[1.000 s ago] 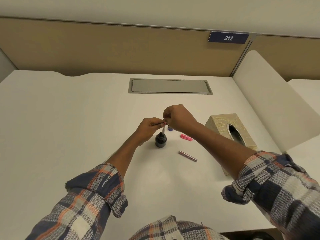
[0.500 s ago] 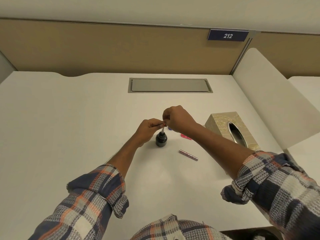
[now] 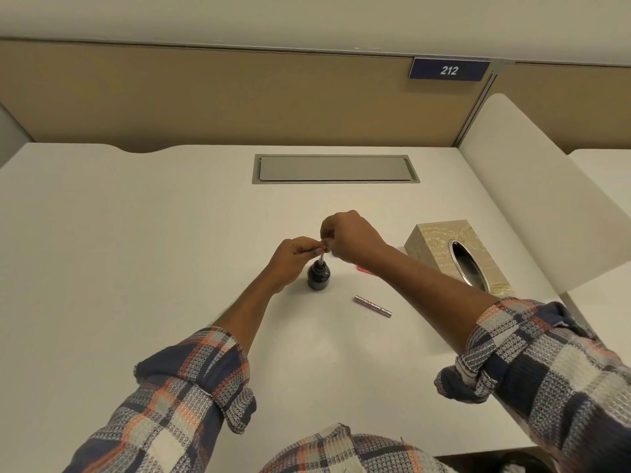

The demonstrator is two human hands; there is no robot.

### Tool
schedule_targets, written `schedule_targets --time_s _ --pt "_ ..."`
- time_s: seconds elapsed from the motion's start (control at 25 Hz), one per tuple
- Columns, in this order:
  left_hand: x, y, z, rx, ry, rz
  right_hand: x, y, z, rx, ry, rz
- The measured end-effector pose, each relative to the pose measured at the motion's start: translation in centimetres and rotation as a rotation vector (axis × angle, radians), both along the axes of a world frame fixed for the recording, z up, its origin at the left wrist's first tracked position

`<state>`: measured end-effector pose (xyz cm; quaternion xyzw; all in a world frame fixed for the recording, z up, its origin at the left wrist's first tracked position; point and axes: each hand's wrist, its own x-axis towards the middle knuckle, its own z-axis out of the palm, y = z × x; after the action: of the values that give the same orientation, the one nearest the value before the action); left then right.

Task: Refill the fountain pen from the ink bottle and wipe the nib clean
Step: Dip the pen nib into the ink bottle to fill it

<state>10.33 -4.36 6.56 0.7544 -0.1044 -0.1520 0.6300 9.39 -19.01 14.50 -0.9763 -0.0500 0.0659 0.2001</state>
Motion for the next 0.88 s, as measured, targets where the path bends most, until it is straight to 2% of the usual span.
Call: schedule_targets --time_s 0.88 --pt "-0.16 -0.15 0.00 -0.023 0.027 0.004 0.27 -0.19 -0.46 0.003 0.010 0.005"
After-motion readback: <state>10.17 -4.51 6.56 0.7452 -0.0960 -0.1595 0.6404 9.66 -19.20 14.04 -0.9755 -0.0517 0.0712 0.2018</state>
